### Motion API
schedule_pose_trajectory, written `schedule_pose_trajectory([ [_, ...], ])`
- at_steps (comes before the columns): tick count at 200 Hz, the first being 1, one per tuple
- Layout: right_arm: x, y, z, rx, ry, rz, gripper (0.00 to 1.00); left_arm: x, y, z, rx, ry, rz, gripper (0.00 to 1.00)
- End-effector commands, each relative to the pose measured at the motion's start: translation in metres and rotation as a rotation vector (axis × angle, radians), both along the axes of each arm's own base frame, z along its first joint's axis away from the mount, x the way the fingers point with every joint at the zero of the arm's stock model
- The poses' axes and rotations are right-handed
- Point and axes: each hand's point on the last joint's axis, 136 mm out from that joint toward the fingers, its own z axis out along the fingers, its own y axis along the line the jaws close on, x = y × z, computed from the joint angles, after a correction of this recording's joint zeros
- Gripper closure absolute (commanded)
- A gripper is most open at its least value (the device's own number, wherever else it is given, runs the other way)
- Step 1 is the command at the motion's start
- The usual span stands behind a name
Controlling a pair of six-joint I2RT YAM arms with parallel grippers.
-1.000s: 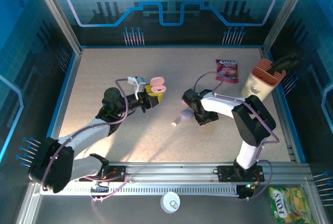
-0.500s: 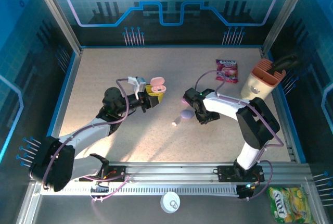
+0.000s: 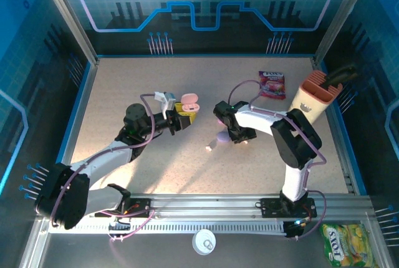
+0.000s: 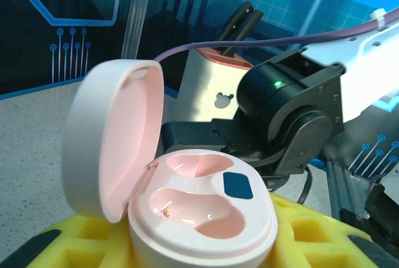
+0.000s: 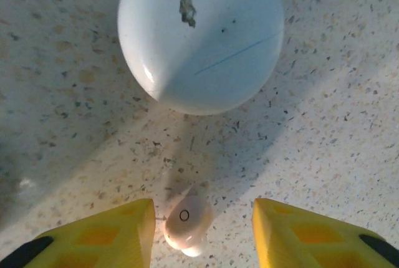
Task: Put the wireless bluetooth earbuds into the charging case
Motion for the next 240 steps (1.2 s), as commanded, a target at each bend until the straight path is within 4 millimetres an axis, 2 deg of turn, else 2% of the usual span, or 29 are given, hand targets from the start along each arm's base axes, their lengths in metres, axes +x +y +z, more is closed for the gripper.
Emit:
schedule_pose_trajectory([
  [1,-0.001,-0.001,0.002,-0.056,-0.008,-0.023,0.58,0.001,-0.003,0.015,-0.002,-0.042,-0.036,0.77],
  [51,-0.005,-0.01,0.004,-0.09,-0.003,-0.017,0.68,0.004,-0.006,0.016,-0.045,-0.029,-0.051,0.77],
  [104,-0.004,-0.008,-0.002,-0.075,0.016,-0.016,0.74,0.002,-0.005,0.017,-0.043,-0.031,-0.048,0.76],
  [121,-0.006,-0.009,-0.001,-0.077,0.019,-0.022,0.73,0.0,-0.004,0.017,-0.039,-0.034,-0.047,0.76],
  [142,-0.006,-0.011,0.0,-0.084,0.012,-0.025,0.62,0.001,-0.004,0.017,-0.036,-0.034,-0.047,0.77],
  [171,-0.012,-0.011,0.004,-0.092,0.019,-0.011,0.57,0.002,-0.005,0.016,-0.034,-0.034,-0.048,0.76],
  [240,-0.028,-0.033,0.009,-0.122,0.017,-0.042,0.59,0.002,-0.006,0.014,-0.038,-0.03,-0.05,0.76],
])
